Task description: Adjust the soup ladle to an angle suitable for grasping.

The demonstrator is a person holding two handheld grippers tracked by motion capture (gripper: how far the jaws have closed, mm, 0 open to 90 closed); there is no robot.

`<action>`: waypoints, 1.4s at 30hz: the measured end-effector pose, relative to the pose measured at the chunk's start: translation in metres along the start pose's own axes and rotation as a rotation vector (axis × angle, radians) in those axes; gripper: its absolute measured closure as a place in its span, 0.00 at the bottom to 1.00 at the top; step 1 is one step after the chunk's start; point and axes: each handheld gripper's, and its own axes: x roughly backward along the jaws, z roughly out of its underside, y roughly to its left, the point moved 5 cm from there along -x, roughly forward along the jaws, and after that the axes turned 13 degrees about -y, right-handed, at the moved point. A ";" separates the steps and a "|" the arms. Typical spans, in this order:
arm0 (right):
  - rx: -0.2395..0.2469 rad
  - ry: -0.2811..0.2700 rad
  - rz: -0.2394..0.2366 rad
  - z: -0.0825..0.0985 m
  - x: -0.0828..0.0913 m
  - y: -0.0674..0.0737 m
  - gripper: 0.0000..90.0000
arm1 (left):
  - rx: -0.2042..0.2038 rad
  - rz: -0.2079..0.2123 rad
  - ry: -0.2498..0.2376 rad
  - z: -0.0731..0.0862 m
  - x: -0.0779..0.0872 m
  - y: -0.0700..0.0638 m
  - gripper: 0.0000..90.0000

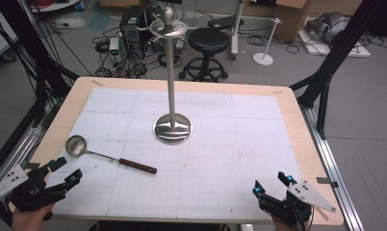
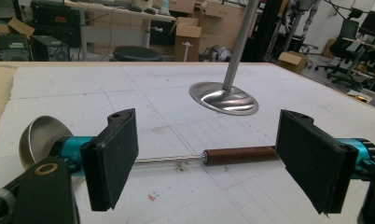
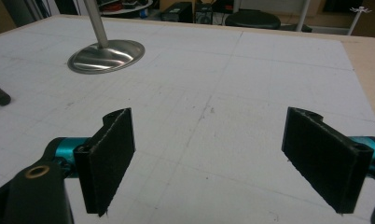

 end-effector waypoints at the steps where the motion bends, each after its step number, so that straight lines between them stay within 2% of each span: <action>1: -0.001 0.001 0.001 0.000 0.000 0.000 0.18 | 0.002 -0.001 -0.002 0.000 0.000 0.000 0.24; 12: -0.006 0.010 0.000 0.002 0.000 0.000 0.18 | 0.007 -0.032 -0.005 -0.003 0.004 0.011 0.25; 13: -0.001 0.010 -0.001 0.002 0.000 0.000 0.18 | 0.004 -0.019 -0.009 -0.004 0.005 0.012 0.29; 15: -0.005 0.013 -0.006 0.001 -0.001 0.002 0.18 | -0.005 -0.002 -0.001 -0.005 0.009 0.015 0.44; 17: 0.003 0.014 -0.008 0.000 -0.002 0.003 0.18 | -0.004 -0.010 -0.001 -0.006 0.013 0.020 0.51; 20: 0.008 0.023 -0.009 0.001 -0.003 0.005 0.18 | -0.001 -0.059 0.006 -0.006 0.018 0.031 0.70; 24: 0.011 0.028 -0.006 0.002 -0.004 0.004 0.18 | -0.041 -0.142 0.050 -0.008 0.022 0.051 0.98; 26: 0.008 0.029 -0.001 0.003 -0.005 0.004 0.18 | -0.049 -0.173 0.060 -0.010 0.021 0.062 1.00; 30: 0.009 0.032 0.001 0.003 -0.007 0.006 0.18 | -0.073 -0.202 0.101 -0.010 0.012 0.085 1.00; 31: 0.016 0.031 0.001 0.003 -0.007 0.007 0.18 | -0.068 -0.208 0.111 -0.009 0.009 0.090 1.00; 32: 0.020 0.031 0.001 0.003 -0.008 0.008 0.18 | -0.068 -0.208 0.111 -0.009 0.009 0.090 1.00; 33: 0.025 0.034 0.000 0.003 -0.009 0.008 0.18 | -0.054 -0.207 0.128 -0.006 0.002 0.100 1.00; 36: 0.028 0.040 0.001 0.003 -0.010 0.010 0.18 | -0.058 -0.212 0.171 0.000 -0.010 0.112 1.00; 39: 0.030 0.043 0.002 0.003 -0.010 0.012 0.18 | -0.053 -0.224 0.185 0.002 -0.021 0.120 1.00; 42: 0.037 0.043 -0.001 0.003 -0.010 0.013 0.18 | -0.066 -0.229 0.194 0.004 -0.025 0.124 1.00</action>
